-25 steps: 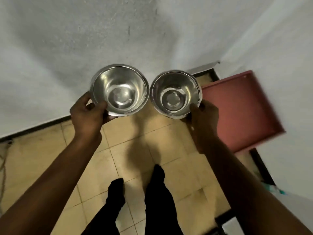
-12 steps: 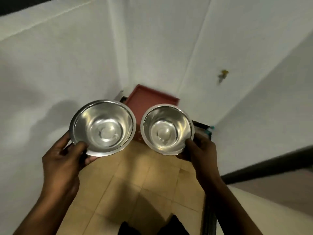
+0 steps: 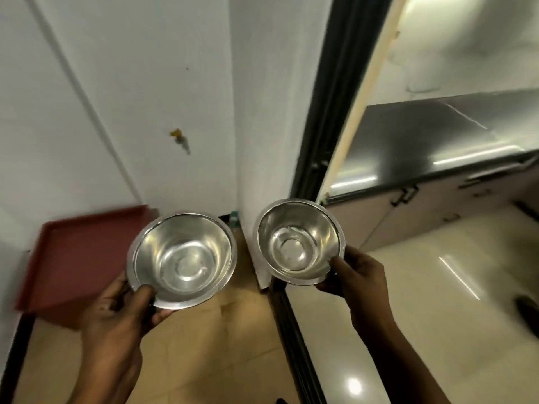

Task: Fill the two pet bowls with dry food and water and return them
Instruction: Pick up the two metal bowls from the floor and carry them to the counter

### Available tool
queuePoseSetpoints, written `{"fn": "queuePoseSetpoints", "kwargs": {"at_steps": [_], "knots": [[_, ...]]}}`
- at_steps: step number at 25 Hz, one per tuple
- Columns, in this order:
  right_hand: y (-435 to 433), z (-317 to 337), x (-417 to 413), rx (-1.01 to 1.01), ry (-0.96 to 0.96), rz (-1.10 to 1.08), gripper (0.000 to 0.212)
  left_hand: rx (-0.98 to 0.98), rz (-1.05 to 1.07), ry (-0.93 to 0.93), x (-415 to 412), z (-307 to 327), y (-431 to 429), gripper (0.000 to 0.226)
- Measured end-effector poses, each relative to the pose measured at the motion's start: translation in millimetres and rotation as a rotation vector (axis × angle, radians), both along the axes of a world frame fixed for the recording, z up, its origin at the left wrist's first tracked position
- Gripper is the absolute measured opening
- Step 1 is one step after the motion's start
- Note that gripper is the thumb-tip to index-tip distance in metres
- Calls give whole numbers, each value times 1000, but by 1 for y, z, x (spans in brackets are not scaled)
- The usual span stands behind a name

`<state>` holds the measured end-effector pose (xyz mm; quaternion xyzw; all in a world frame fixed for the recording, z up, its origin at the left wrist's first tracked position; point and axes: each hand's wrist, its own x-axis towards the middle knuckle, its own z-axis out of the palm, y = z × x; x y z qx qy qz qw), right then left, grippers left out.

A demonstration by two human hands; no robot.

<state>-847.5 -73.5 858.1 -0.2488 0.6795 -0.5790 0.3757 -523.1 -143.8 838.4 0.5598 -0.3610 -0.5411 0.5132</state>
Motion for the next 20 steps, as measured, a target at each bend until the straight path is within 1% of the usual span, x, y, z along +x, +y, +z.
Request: {"fn": "queuePoseSetpoints", "kwargs": {"at_steps": [4, 7, 14, 20], "knots": [[30, 4, -109, 3, 31, -152, 28, 3, -134, 57, -135, -1, -6, 45], [51, 10, -180, -11, 48, -281, 27, 0, -248, 64, -224, 4, -8, 47], [79, 10, -304, -31, 30, -519, 27, -28, -447, 53, -385, 23, -24, 51], [75, 5, -428, -46, 57, -647, 26, -13, -551, 87, -527, 16, -58, 50]]}}
